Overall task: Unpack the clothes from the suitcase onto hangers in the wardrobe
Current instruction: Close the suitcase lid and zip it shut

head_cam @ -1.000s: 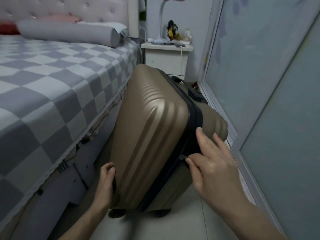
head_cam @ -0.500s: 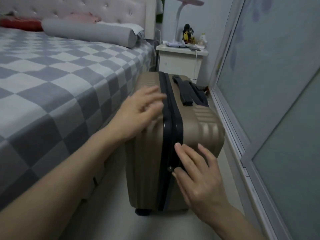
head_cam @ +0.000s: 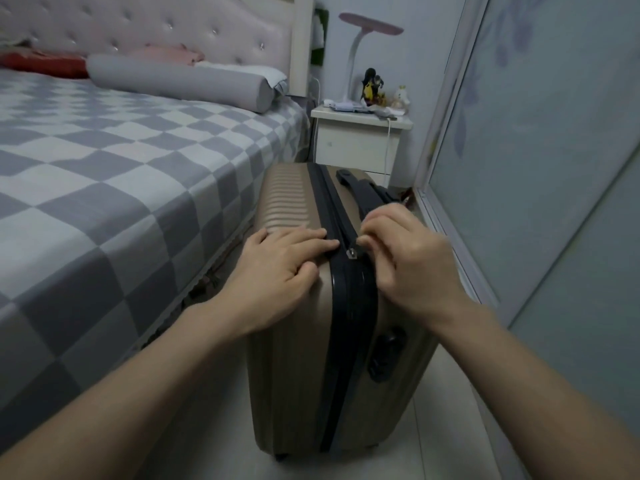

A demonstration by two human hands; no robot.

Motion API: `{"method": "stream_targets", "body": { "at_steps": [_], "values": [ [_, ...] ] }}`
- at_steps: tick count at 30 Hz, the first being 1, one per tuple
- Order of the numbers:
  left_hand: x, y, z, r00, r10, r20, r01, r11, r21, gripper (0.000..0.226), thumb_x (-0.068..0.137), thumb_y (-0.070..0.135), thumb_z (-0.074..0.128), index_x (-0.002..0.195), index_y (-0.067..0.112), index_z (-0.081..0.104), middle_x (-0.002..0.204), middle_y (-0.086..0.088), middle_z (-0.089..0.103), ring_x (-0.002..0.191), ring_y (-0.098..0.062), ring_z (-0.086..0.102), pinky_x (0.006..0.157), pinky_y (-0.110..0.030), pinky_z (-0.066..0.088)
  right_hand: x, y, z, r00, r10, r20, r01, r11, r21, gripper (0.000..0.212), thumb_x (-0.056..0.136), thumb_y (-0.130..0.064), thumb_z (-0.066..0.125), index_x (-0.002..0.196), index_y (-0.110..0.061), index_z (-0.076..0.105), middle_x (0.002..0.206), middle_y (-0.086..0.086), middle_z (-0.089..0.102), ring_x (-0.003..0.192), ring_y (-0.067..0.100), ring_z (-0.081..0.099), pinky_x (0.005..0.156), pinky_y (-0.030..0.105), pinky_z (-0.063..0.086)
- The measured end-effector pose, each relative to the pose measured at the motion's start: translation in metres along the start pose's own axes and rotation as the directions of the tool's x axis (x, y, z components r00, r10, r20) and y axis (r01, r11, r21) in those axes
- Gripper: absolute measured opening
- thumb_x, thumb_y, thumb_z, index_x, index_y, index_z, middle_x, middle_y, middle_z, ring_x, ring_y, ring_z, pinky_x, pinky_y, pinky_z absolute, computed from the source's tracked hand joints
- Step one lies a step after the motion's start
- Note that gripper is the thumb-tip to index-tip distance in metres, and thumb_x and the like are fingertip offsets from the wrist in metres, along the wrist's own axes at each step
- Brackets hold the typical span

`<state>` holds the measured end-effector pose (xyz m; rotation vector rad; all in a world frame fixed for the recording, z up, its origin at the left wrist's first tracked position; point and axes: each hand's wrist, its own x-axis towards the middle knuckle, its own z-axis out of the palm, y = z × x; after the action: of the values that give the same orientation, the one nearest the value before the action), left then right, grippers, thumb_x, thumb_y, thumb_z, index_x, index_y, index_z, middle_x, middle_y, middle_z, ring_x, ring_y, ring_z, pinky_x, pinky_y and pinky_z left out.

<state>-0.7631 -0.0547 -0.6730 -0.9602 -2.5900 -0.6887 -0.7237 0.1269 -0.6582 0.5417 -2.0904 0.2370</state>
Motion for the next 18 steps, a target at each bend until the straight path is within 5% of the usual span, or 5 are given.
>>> {"method": "stream_targets", "body": {
  "at_steps": [3,7,10,12,18],
  "values": [
    [0.006,0.001,-0.009,0.999,0.037,-0.022,-0.037,0.999,-0.018,0.057,0.072,0.039,0.027,0.117,0.033,0.062,0.125,0.011,0.059,0.12,-0.01,0.049,0.104,-0.038,0.036,0.027,0.011,0.015,0.976,0.141,0.168,-0.135,0.99,-0.051,0.022,0.086,-0.025,0.046,0.08,-0.011,0.062,0.087,0.005,0.062,0.07,0.028,0.06,0.057,0.04,0.051],
    [0.036,-0.004,-0.027,0.984,-0.176,0.023,0.17,0.899,-0.403,0.03,0.082,0.012,0.046,0.095,0.024,0.07,0.096,0.005,0.071,0.096,-0.009,0.062,0.095,-0.029,0.047,0.053,0.039,0.026,0.808,0.328,0.49,-0.408,0.911,0.063,0.016,0.091,-0.031,0.053,0.095,-0.022,0.065,0.101,-0.002,0.064,0.099,0.017,0.053,0.104,0.046,0.033],
    [0.07,-0.03,-0.021,0.968,-0.251,0.0,0.245,0.944,-0.221,0.029,0.09,0.011,0.047,0.11,0.022,0.065,0.123,0.001,0.06,0.117,-0.014,0.051,0.105,-0.036,0.037,0.057,0.06,0.032,0.759,0.41,0.505,-0.512,0.856,0.076,0.032,0.095,-0.044,0.038,0.113,-0.028,0.06,0.116,-0.006,0.058,0.122,0.018,0.044,0.11,0.055,0.019],
    [0.089,-0.049,-0.01,0.952,-0.301,0.059,0.305,0.949,-0.078,0.034,0.094,0.022,0.044,0.125,0.02,0.056,0.143,-0.004,0.042,0.134,-0.02,0.033,0.112,-0.043,0.024,0.054,0.064,0.036,0.665,0.438,0.605,-0.573,0.819,0.037,0.041,0.099,-0.041,0.033,0.135,-0.026,0.046,0.145,0.001,0.04,0.139,0.019,0.024,0.115,0.039,0.011],
    [0.102,-0.062,0.008,0.936,-0.303,0.18,0.305,0.952,0.016,0.044,0.099,0.03,0.03,0.14,0.016,0.037,0.144,-0.012,0.034,0.136,-0.028,0.024,0.115,-0.038,0.014,0.046,0.064,0.038,0.583,0.418,0.697,-0.644,0.76,0.083,0.046,0.1,-0.037,0.028,0.146,-0.029,0.024,0.155,-0.003,0.019,0.145,0.023,0.0,0.114,0.031,0.002]
  ]
}}
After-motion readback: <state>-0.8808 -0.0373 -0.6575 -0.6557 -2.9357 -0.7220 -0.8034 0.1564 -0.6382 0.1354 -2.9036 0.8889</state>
